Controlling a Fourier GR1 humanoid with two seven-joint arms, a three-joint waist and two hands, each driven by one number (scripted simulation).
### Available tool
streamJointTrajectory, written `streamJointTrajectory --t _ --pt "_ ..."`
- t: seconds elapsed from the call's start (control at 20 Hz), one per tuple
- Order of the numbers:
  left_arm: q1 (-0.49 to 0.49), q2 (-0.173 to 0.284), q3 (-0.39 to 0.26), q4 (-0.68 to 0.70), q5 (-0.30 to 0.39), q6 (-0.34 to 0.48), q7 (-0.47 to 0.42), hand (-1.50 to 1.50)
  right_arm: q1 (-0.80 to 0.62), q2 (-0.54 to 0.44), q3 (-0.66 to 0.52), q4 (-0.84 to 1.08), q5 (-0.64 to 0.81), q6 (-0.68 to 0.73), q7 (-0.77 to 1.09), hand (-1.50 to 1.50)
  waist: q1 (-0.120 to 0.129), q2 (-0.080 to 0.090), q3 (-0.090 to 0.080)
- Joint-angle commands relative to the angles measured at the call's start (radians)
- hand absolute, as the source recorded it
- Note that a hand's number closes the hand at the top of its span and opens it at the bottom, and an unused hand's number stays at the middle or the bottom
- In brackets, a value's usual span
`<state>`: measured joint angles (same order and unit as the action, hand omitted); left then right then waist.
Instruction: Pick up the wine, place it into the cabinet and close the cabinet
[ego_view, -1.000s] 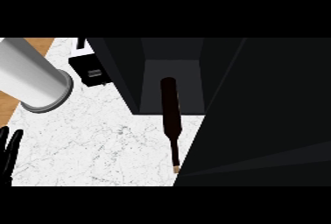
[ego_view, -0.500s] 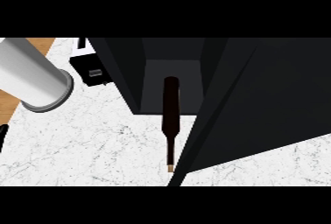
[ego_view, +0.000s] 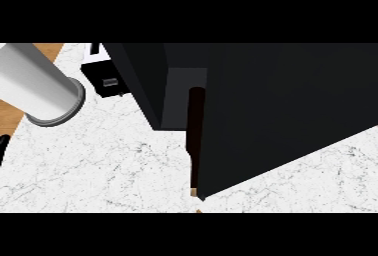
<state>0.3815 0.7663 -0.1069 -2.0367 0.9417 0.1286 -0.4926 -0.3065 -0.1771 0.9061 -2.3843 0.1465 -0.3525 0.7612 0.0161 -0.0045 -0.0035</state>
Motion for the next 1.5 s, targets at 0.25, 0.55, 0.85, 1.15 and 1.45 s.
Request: streamJointTrajectory --t 0.25,0.55,0.85,1.15,1.45 --pt "-0.043 -0.04 -0.032 -0.024 -0.017 0.013 0.028 -1.5 -0.322 0.167 -0.067 0.232 -0.147 -0.131 -0.003 1.5 0.032 0.011 0.0" --pt "-0.094 -0.07 -0.063 0.034 -0.045 0.023 0.046 -1.5 -0.626 0.173 -0.197 0.44 -0.287 -0.205 -0.009 1.5 0.029 0.009 0.0" --pt "-0.116 -0.095 -0.038 0.061 -0.061 0.022 0.046 -1.5 -0.821 0.176 -0.334 0.78 -0.378 -0.148 -0.177 1.5 0.022 0.012 0.001" --pt "-0.11 -0.095 0.026 0.044 -0.034 0.017 0.085 -1.5 -0.937 0.177 -0.396 1.004 -0.31 -0.091 -0.253 1.5 0.012 0.007 0.002" --pt "-0.122 -0.093 0.057 0.029 -0.044 0.005 0.132 -1.5 -0.948 0.177 -0.489 1.183 -0.367 -0.02 -0.363 1.5 0.009 0.008 0.003"
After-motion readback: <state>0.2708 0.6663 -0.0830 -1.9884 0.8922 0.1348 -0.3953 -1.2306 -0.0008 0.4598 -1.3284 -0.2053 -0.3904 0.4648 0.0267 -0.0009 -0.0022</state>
